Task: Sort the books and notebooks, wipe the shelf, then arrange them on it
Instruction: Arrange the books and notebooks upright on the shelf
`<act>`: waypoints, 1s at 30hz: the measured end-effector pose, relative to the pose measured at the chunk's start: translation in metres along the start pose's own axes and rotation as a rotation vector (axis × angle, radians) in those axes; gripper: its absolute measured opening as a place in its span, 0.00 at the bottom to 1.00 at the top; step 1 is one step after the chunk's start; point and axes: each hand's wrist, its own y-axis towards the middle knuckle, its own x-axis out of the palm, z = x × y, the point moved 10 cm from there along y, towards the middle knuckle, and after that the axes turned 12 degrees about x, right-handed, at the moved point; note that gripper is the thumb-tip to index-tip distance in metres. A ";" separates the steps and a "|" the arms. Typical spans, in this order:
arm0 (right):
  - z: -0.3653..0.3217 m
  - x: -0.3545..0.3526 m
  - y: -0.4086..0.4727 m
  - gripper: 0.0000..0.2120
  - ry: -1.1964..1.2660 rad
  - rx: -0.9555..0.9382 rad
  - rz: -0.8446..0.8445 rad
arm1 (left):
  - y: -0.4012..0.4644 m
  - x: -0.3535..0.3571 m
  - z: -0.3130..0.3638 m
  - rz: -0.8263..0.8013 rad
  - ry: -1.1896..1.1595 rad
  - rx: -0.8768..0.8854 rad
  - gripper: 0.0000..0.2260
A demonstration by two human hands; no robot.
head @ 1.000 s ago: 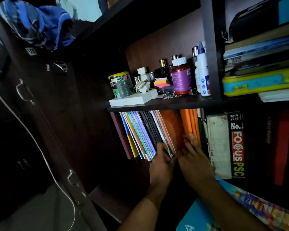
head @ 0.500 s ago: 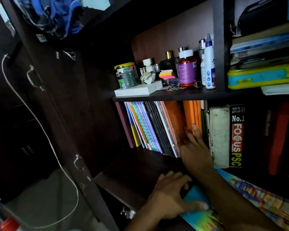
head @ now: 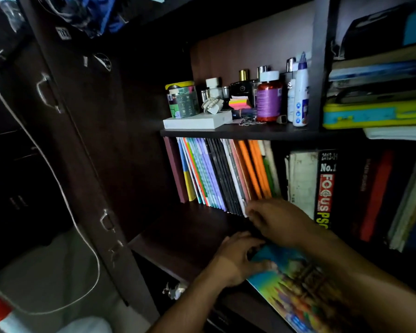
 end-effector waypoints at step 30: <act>0.105 -0.031 -0.077 0.17 1.088 0.463 0.408 | -0.055 -0.053 0.059 0.549 -0.896 -0.439 0.22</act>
